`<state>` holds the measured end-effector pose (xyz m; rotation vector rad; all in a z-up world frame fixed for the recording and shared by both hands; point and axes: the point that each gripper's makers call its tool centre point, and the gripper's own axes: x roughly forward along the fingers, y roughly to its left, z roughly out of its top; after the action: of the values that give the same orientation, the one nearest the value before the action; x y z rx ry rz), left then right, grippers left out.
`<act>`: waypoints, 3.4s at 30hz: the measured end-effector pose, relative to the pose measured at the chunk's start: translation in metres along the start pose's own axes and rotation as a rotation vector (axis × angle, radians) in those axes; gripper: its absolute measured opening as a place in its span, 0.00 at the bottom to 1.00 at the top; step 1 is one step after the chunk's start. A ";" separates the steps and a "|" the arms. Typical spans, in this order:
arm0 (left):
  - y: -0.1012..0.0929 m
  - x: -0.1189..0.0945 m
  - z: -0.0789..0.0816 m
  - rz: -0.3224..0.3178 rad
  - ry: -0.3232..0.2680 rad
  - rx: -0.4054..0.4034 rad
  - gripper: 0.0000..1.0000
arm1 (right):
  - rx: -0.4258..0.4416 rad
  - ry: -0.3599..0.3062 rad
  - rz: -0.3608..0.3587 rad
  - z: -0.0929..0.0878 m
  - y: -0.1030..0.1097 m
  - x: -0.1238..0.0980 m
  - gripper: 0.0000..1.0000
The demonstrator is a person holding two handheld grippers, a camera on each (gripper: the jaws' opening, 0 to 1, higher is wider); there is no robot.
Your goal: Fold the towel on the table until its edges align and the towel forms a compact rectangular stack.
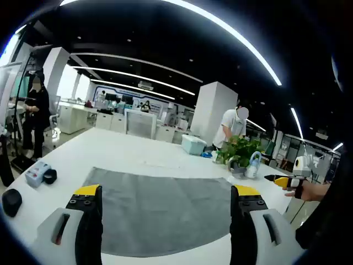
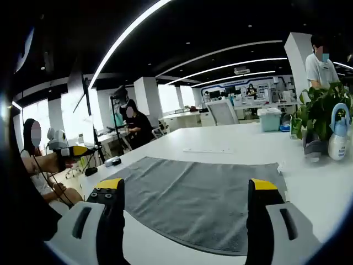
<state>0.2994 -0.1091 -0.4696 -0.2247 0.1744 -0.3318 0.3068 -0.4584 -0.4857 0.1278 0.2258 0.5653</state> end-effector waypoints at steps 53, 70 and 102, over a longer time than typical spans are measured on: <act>-0.046 0.003 -0.027 -0.049 0.126 0.025 0.99 | 0.185 0.078 -0.092 -0.017 -0.042 -0.040 0.81; -0.090 0.049 -0.046 -0.262 0.202 0.042 0.99 | -0.099 0.223 -0.230 0.027 -0.108 -0.080 0.75; -0.378 0.187 -0.130 -0.323 0.245 0.132 0.99 | -0.233 0.248 0.118 0.108 -0.309 0.010 0.64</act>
<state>0.3329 -0.5452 -0.5258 -0.0794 0.3586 -0.6902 0.5010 -0.7177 -0.4390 -0.1569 0.3928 0.7215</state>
